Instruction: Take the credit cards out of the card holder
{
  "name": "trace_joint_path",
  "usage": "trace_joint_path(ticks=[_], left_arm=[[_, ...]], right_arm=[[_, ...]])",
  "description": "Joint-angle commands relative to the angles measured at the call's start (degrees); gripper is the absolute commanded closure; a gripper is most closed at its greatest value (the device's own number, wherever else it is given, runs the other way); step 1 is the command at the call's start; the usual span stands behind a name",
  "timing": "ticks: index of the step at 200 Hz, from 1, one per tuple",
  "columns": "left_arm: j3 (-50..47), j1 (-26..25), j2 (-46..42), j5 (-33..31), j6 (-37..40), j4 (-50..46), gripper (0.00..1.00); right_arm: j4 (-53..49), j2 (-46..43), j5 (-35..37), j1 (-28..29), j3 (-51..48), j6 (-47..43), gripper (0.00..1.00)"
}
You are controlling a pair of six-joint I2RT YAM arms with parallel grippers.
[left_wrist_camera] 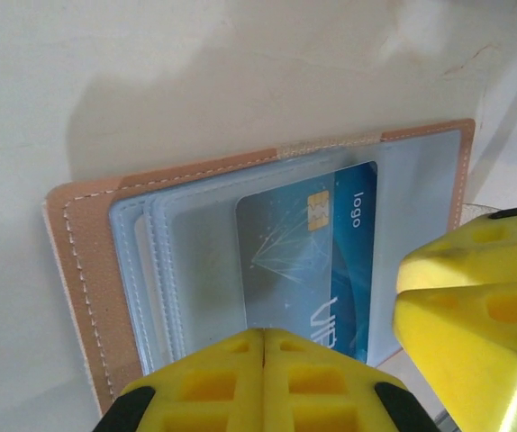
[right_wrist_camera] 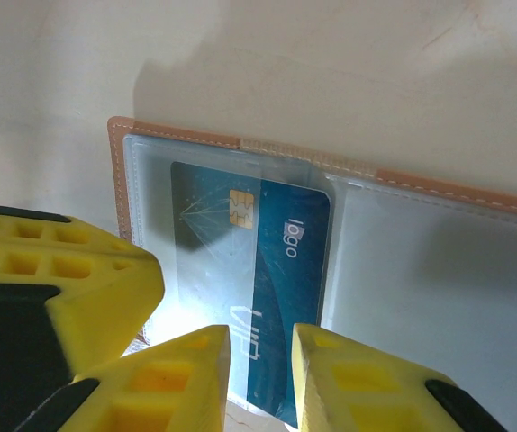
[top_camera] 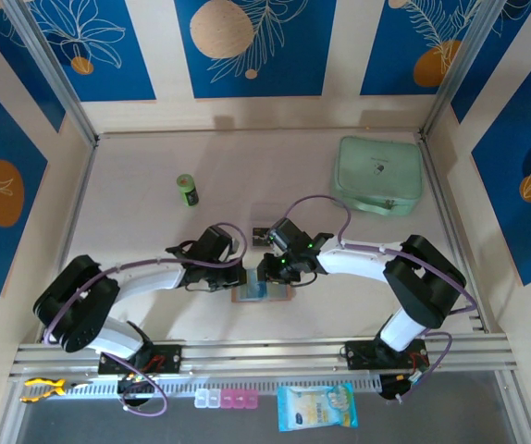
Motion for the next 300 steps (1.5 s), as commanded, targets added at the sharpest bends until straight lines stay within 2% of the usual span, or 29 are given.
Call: trace_joint_path(ticks=[1, 137, 300], left_arm=[[0.04, -0.42, 0.96, 1.13, -0.2, 1.26, 0.95], [0.12, -0.39, 1.4, -1.12, 1.01, -1.73, 0.96], [0.51, -0.41, 1.84, -1.09, 0.74, -2.22, 0.96]], right_arm=[[0.02, -1.28, -0.72, 0.26, 0.56, -0.21, 0.74], [0.77, 0.02, -1.68, -1.29, -1.91, -0.02, 0.7], [5.85, 2.54, -6.13, -2.0, -3.92, 1.37, 0.71]])
